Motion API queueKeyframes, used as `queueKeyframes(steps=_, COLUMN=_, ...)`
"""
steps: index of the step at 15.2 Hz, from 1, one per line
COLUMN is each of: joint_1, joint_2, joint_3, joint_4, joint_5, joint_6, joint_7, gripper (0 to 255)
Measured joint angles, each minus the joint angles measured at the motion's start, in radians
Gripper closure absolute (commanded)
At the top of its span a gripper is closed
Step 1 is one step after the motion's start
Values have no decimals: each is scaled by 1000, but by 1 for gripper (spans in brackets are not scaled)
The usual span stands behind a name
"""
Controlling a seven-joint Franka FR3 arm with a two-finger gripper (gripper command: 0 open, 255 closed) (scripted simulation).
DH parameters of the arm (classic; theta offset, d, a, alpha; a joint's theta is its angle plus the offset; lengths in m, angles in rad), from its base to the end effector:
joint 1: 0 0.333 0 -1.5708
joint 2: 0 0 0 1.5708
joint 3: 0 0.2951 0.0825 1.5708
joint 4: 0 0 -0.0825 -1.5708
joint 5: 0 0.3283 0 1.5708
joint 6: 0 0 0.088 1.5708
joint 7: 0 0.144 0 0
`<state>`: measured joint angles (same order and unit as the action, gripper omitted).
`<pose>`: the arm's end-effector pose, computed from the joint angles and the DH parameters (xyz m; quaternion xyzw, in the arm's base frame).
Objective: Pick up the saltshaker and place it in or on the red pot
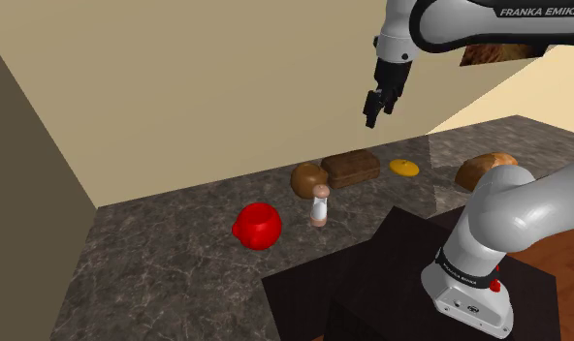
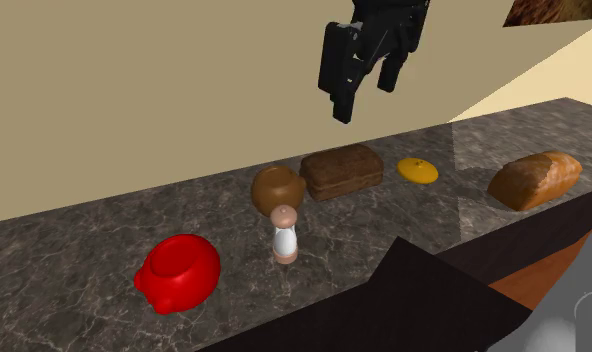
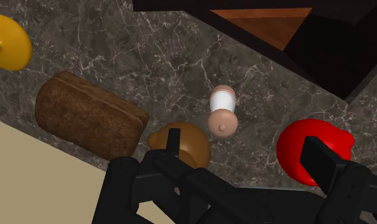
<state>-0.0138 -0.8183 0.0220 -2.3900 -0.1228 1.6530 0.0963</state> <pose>0.2688 -0.0130 0.5420 0.9958 -0.0445 0.0438 0.0673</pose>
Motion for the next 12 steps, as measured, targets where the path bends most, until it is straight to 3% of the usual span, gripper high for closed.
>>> queueKeyframes(steps=3, joint_1=3, joint_2=4, joint_3=4, joint_4=-39, joint_5=0, joint_6=47, joint_7=9, gripper=0)
queueKeyframes(steps=12, joint_1=-4, joint_2=118, joint_3=-1, joint_4=-253, joint_5=-35, joint_6=412, joint_7=38, gripper=0)
